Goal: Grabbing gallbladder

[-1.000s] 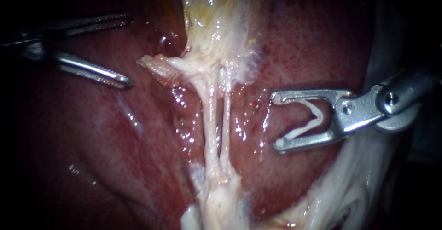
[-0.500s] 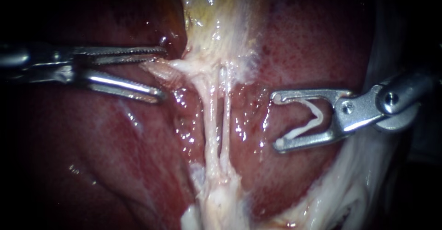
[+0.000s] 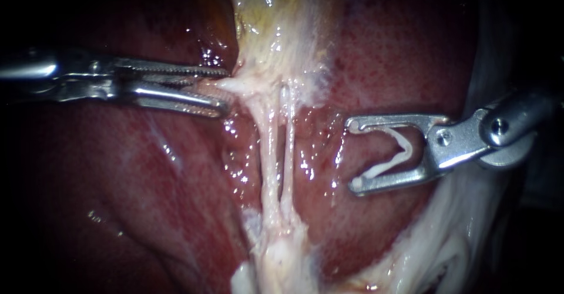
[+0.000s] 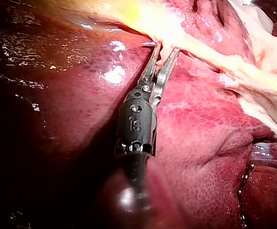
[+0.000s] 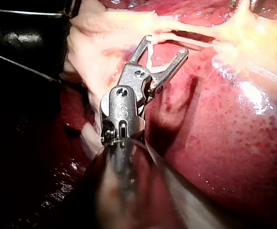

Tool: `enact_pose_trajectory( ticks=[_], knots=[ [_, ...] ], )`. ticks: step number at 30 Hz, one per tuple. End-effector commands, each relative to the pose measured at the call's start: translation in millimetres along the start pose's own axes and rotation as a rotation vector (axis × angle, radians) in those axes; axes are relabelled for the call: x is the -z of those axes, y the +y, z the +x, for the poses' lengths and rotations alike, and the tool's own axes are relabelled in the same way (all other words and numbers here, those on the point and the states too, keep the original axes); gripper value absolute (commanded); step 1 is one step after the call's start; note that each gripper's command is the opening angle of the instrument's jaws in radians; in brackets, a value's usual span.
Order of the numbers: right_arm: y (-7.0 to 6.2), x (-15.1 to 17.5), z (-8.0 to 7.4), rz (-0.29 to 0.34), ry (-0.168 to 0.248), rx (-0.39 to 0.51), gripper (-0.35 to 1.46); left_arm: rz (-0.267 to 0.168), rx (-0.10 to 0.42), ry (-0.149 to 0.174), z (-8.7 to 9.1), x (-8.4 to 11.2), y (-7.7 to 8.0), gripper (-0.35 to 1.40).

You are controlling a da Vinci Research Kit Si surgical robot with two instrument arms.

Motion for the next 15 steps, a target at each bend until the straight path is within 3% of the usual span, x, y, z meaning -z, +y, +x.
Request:
enact_pose_trajectory(
  ticks=[1, 3, 6, 10, 15],
  knots=[
    [0.0, 0.0, 0.0, 0.0, 0.0, 0.0, 0.5, 0.001, -0.001, -0.004, -0.1, 0.1, 0.0, 0.05],
    [0.0, 0.0, 0.0, 0.0, 0.0, 0.0, 0.5, 0.0, 0.01, -0.01, -0.1, 0.5, 0.0, 0.0],
    [0.0, 0.0, 0.0, 0.0, 0.0, 0.0, 0.5, -0.002, 0.033, -0.025, -0.2, 1.0, 0.0, -0.35],
    [0.0, 0.1, 0.0, 0.0, 0.0, 0.0, 0.5, 0.006, 0.1, -0.038, 0.1, 1.9, 0.4, -0.35],
    [0.0, 0.1, 0.0, 0.0, 0.0, 0.0, 0.5, 0.005, 0.12, -0.038, 1.7, 3.2, 1.3, -0.35]
  ],
)
